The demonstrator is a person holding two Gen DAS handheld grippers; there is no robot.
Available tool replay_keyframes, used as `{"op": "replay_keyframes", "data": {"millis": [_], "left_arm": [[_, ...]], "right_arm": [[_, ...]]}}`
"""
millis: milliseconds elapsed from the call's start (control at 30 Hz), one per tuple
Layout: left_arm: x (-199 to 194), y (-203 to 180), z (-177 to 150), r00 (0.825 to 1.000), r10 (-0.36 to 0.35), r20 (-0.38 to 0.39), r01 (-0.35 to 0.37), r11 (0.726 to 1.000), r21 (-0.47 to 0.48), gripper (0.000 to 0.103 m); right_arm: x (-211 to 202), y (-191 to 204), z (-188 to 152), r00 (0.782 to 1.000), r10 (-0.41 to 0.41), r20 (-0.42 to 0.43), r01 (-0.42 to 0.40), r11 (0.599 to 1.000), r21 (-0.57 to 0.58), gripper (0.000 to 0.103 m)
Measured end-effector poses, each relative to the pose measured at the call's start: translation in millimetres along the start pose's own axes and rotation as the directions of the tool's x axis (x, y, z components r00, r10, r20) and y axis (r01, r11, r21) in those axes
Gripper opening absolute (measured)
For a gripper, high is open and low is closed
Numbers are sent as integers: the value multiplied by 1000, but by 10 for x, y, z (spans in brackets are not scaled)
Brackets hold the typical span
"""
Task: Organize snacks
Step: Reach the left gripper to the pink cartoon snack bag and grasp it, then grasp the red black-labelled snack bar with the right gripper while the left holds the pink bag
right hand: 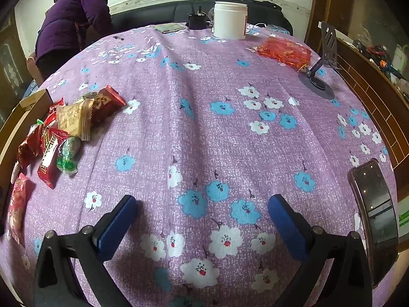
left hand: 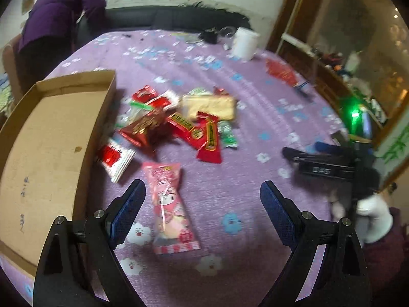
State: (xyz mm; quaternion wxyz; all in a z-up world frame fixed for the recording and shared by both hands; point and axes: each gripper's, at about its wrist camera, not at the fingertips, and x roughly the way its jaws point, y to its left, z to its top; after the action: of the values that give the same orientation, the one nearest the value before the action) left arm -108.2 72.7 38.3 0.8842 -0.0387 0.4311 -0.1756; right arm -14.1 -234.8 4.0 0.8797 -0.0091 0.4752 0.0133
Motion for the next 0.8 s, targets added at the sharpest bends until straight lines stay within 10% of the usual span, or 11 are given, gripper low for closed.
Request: {"op": "replay_keyframes", "data": {"millis": [200,633,667,700,800], "left_arm": [[227,199,-101,995,-75,-72,69,994,-83,71],[355,62,-84,995,52,-85,-53,999,-11,69],[361,48,-84,994,66,-87,-66,998,0,61],[368,45,-80,994,73,-84,-72,997,13,31],[364,153,-68,996,25,-83,-28,999,-36,23]], "right_arm": [[-1,-3,-2,1000,1,0,-1,1000,1,103],[-12,-5,6,1000,0,-12,0,1000,-4,98],[-37,0,12,1000,7,-12,-7,1000,1,94],[-88,6,24,999,47,-6,-47,999,11,89],[-284,104,86,979,199,29,-200,979,29,89]]}}
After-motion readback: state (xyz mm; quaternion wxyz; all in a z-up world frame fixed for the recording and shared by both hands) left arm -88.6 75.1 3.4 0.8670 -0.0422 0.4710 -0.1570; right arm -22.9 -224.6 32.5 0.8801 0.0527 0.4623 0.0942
